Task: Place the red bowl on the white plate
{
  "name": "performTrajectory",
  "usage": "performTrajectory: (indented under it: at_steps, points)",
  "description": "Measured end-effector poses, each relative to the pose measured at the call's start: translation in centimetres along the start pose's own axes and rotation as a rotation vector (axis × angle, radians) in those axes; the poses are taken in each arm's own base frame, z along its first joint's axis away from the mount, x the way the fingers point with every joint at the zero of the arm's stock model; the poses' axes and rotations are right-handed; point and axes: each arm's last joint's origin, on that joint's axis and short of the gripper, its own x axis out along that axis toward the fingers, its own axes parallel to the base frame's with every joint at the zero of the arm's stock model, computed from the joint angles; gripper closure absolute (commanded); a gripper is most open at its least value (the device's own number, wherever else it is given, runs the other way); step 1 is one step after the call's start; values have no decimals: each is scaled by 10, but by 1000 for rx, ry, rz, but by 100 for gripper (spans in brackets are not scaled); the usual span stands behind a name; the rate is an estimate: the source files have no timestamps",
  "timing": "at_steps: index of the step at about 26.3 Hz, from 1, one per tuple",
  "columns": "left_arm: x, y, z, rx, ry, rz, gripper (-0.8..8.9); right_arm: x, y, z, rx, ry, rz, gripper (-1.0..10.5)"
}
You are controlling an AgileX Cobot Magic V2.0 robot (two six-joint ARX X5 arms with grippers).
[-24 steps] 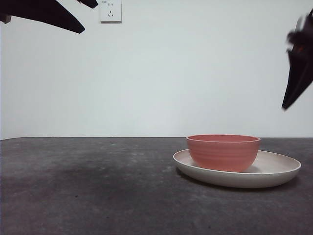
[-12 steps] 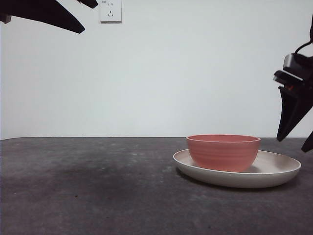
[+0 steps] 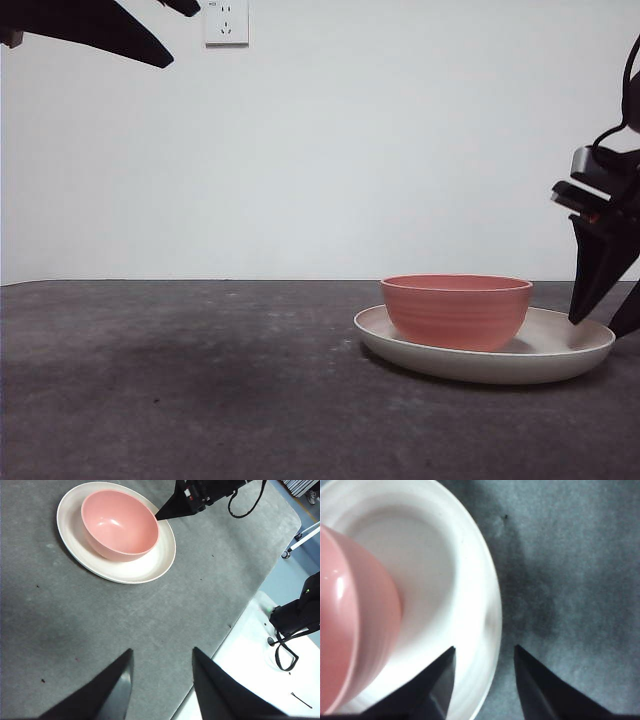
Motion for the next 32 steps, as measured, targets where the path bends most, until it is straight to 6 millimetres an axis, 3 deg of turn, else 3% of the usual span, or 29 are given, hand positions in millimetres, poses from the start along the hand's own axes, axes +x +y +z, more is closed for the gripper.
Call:
performTrajectory:
  at_steps: [17,23,32]
  points:
    - [0,0,0,0,0,0,628,2,-1,2,-7,-16,2,882]
    - [0,0,0,0,0,0,628,14,-6,-1,16,35,-5,941]
    - [0,0,0,0,-1,0,628,10,-4,2,21,6,25,941]
